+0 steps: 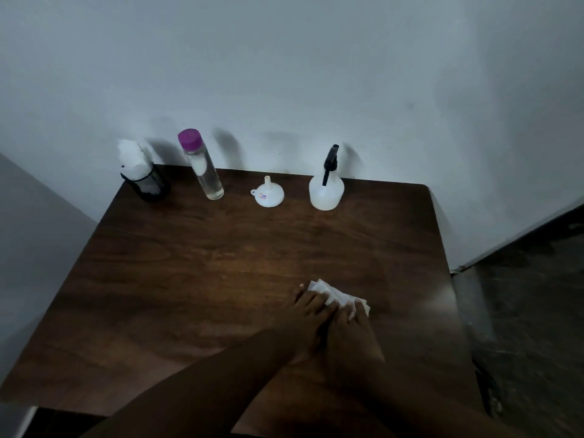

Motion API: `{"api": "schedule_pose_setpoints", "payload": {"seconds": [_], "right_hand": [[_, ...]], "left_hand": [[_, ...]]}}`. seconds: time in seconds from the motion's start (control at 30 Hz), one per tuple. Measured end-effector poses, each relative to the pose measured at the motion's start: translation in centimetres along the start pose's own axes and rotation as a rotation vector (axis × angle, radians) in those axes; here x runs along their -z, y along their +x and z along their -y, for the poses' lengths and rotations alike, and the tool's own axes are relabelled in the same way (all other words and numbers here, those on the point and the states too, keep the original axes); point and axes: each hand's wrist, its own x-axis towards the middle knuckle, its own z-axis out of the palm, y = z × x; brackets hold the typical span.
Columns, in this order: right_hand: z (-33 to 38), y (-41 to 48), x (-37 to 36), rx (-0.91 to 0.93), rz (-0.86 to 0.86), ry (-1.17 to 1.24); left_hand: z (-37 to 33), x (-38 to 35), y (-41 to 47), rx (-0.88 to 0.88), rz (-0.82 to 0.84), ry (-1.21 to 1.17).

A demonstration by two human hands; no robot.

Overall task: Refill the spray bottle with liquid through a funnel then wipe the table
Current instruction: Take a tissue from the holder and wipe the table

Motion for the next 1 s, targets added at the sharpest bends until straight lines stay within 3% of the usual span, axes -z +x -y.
{"api": "schedule_pose_setpoints", "payload": {"seconds": [0.2, 0.5, 1.0], "right_hand": [[4.7, 1.9, 2.3, 0.041, -0.048, 0.039], [11.7, 6.6, 5.8, 0.066, 0.013, 0.134], [22.3, 14.3, 10.2, 0.127, -0.013, 0.180]], "left_hand": [[4.3, 0.3, -3.4, -0.049, 0.017, -0.002], [11.7, 0.3, -8.8, -0.088, 0.031, 0.030], [22.8, 0.3, -17.3, 0.001, 0.010, 0.011]]}}
